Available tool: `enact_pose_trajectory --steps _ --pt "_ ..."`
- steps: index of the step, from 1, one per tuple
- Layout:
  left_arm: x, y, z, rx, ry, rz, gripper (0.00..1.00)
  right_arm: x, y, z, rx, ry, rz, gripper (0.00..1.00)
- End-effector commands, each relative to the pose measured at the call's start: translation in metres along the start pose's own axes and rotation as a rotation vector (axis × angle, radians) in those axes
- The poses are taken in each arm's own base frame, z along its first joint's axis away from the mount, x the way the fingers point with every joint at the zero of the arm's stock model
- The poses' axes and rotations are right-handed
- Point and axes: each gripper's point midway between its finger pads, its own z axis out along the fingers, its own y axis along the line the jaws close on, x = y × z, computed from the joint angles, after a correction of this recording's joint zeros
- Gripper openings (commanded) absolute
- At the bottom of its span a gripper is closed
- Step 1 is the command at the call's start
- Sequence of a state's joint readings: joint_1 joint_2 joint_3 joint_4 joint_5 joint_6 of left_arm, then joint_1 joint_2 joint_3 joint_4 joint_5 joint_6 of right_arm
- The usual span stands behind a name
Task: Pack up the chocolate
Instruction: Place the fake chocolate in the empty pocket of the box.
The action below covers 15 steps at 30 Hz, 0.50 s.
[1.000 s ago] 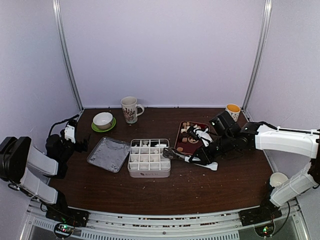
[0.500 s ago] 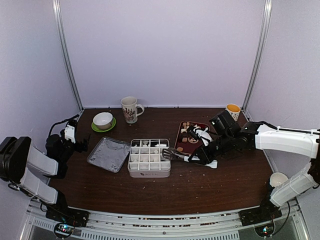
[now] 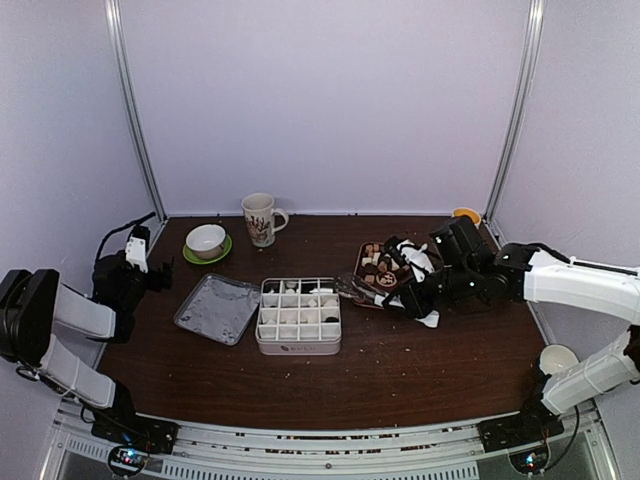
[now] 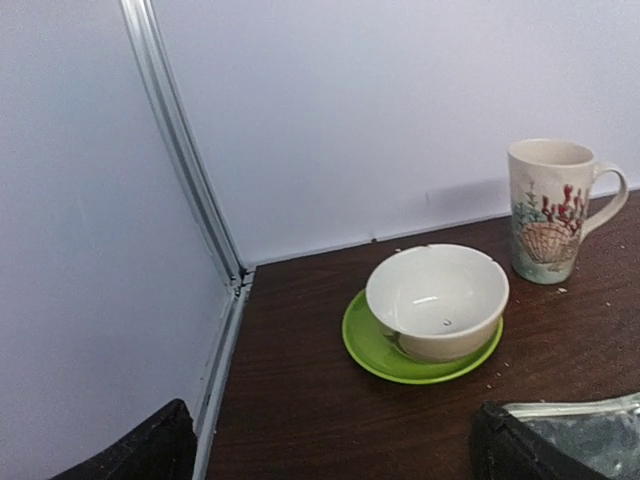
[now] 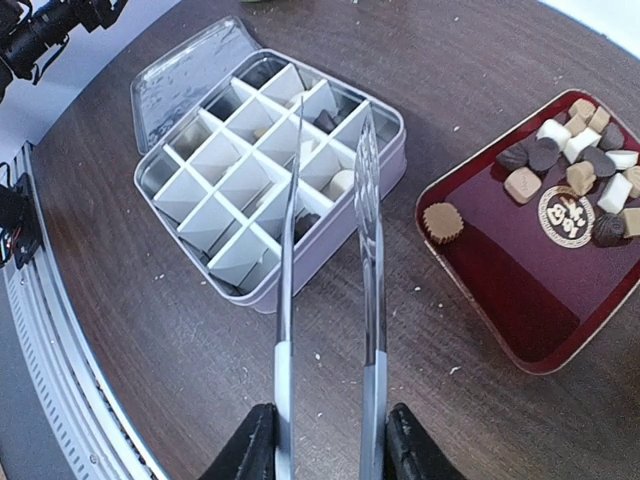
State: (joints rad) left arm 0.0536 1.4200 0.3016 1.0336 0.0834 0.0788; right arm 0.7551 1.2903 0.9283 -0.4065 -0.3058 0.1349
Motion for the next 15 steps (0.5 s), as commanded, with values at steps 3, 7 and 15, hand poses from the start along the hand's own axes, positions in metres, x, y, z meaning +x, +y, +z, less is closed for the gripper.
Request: enact_pose_trajectory --steps 3,7,15 --pt "0.001 0.025 0.006 -0.124 0.032 -0.049 0.98 -0.020 -0.018 -0.023 0.119 -0.127 -0.002 0.36" --pt "0.001 0.025 0.006 -0.124 0.031 -0.049 0.98 -0.019 -0.027 -0.031 0.163 -0.148 0.007 0.36" --pt "0.001 0.025 0.006 -0.124 0.032 -0.049 0.98 -0.008 -0.040 -0.040 0.231 -0.137 0.045 0.36"
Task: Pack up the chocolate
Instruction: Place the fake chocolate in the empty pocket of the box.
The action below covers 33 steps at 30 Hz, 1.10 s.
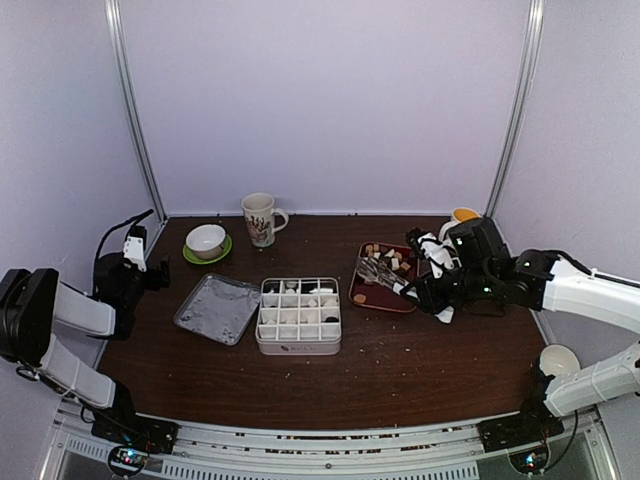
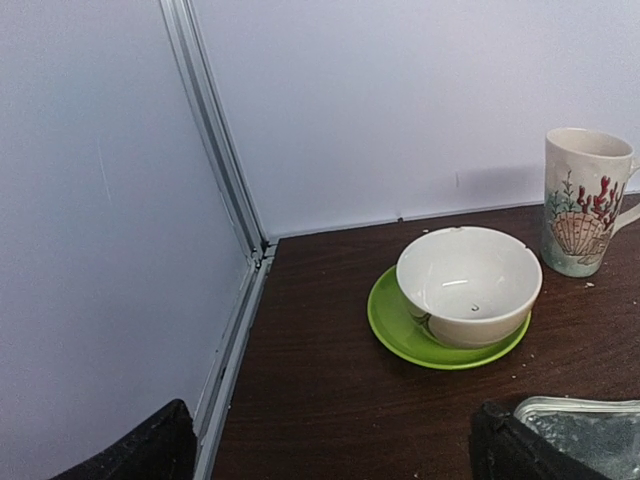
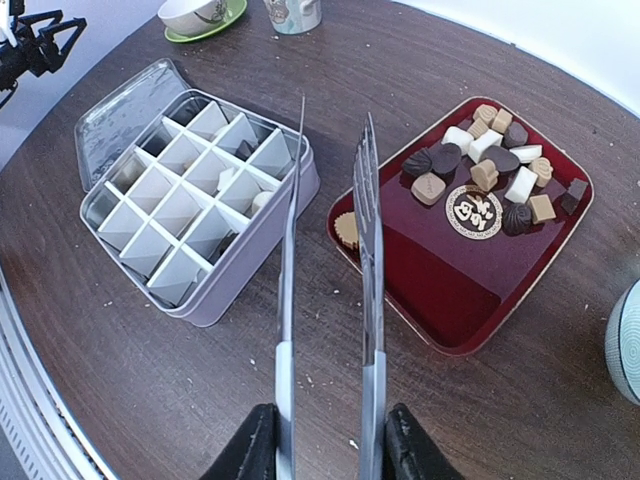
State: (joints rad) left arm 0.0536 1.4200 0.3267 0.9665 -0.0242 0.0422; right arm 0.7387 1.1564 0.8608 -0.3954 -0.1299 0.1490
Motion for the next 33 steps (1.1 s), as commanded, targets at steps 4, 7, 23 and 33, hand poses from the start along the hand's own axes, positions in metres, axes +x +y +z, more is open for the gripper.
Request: enact_pose_trajectory --steps 4,7,23,33 --pt "-0.009 0.007 0.003 -0.026 -0.030 -0.013 0.98 -0.001 -0.012 -0.011 0.050 -0.046 0.043 0.36" --pt "-0.010 0.007 0.003 -0.026 -0.031 -0.013 0.98 0.001 -0.014 -0.013 0.060 -0.055 0.062 0.36" --pt "-0.009 0.007 0.003 -0.026 -0.031 -0.013 0.98 0.029 -0.024 0.020 0.120 0.112 0.064 0.37" --pt "-0.009 0.007 0.003 -0.027 -0.031 -0.014 0.98 0.026 -0.024 0.046 0.134 0.215 0.014 0.37"
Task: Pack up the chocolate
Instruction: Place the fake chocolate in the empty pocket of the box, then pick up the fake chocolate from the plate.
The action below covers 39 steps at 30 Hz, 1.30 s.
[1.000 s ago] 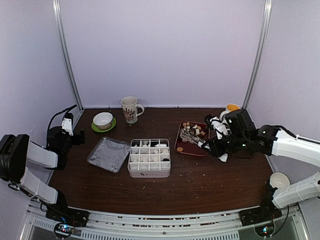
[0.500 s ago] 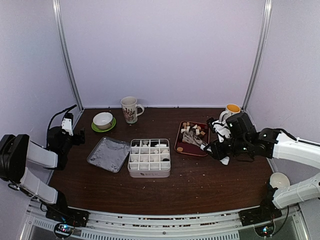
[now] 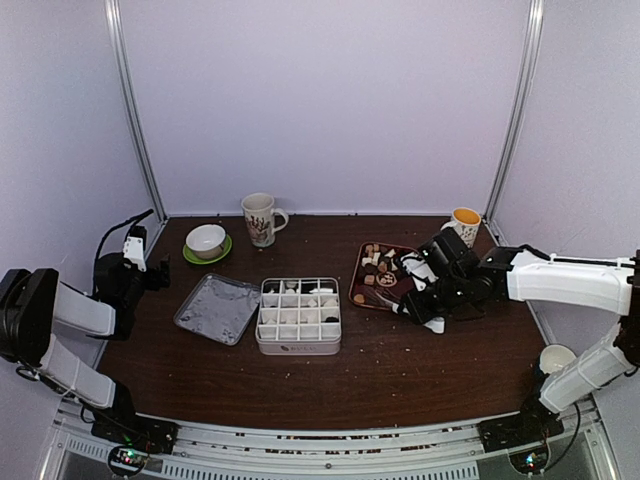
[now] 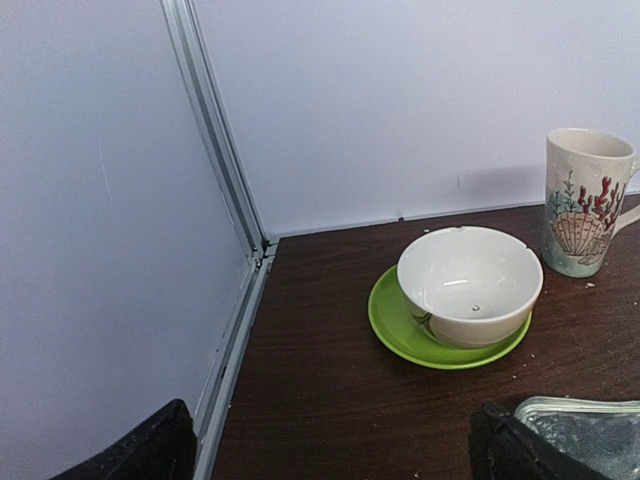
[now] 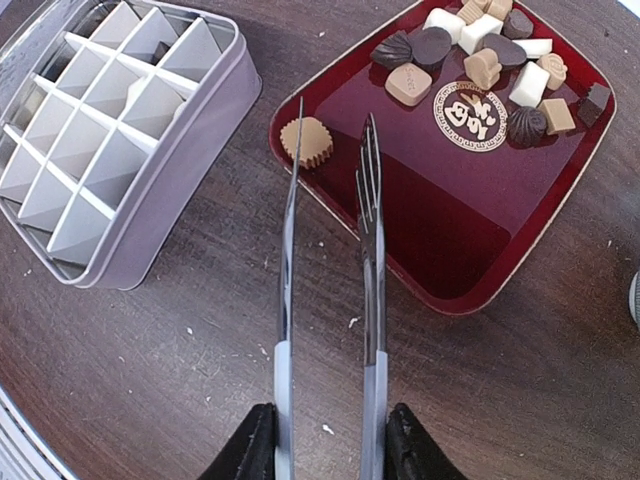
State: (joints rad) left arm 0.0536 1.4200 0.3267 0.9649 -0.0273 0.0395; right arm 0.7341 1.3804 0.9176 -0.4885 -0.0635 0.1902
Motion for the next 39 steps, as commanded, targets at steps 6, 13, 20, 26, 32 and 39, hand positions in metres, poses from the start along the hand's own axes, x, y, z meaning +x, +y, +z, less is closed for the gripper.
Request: enact_pose_trajectory --steps 6,13,20,26,32,39 --pt "-0.010 0.006 0.003 -0.023 -0.033 -0.011 0.98 -0.019 0.002 0.003 0.012 0.031 -0.069 0.37" --pt "-0.010 0.006 0.003 -0.023 -0.033 -0.012 0.98 -0.020 0.000 0.009 0.029 0.064 -0.079 0.38" --pt "-0.010 0.006 0.003 -0.023 -0.032 -0.012 0.98 -0.024 0.004 0.012 0.019 0.073 -0.096 0.38" --pt "-0.010 0.006 0.003 -0.022 -0.032 -0.012 0.98 -0.026 0.001 0.018 0.044 0.104 -0.103 0.38" --pt "-0.010 0.006 0.003 -0.022 -0.033 -0.011 0.98 -0.027 -0.008 0.024 0.100 0.132 -0.083 0.37" --pt "-0.010 0.006 0.003 -0.023 -0.032 -0.011 0.98 -0.028 -0.022 0.024 0.187 0.131 -0.063 0.35"
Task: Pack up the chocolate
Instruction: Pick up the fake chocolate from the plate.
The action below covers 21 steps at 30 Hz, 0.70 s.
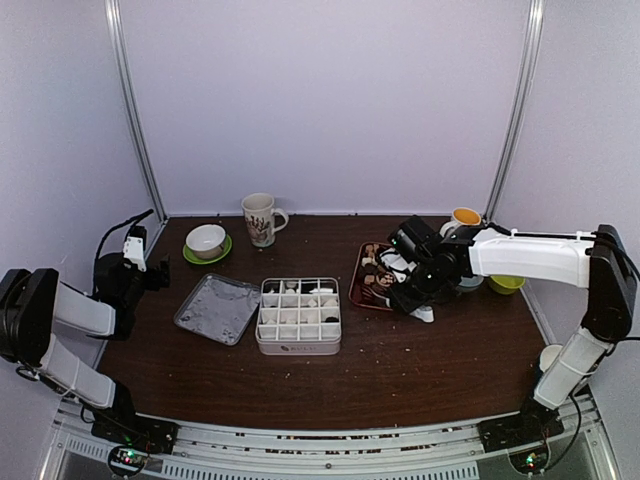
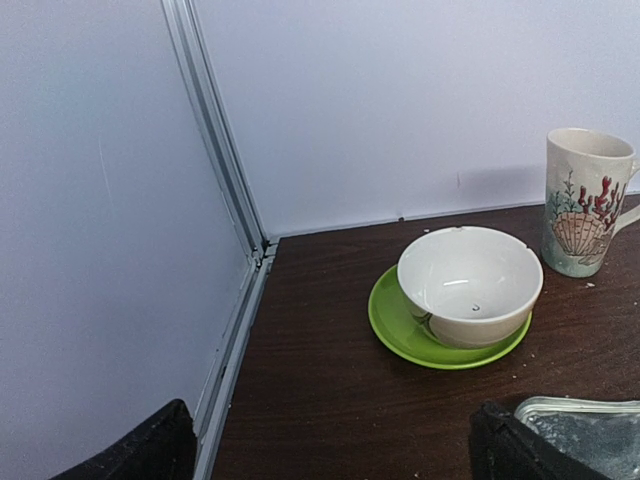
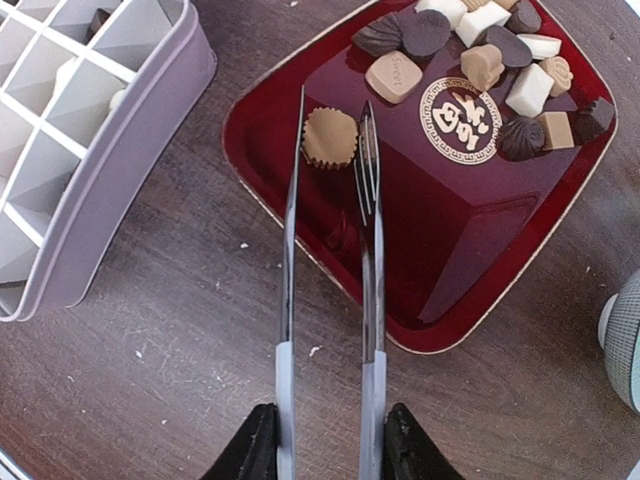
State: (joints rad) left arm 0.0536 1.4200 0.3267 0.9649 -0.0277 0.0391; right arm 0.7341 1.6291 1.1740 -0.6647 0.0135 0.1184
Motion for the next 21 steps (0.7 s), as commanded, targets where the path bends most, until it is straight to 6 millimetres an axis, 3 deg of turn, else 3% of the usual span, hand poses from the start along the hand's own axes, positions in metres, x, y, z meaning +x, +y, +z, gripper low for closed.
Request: enact_pose_trajectory --steps 1,9,21 --pt "-0.010 0.006 0.003 -0.022 -0.033 -0.010 0.98 -0.009 -0.017 -0.006 0.092 -0.022 0.036 0.35" --pt "-0.010 0.006 0.003 -0.022 -0.033 -0.011 0.98 -0.016 -0.023 -0.019 0.101 -0.072 0.058 0.26" --pt "-0.010 0.006 0.003 -0.022 -0.032 -0.011 0.98 -0.023 0.003 -0.053 -0.080 -0.179 0.043 0.18"
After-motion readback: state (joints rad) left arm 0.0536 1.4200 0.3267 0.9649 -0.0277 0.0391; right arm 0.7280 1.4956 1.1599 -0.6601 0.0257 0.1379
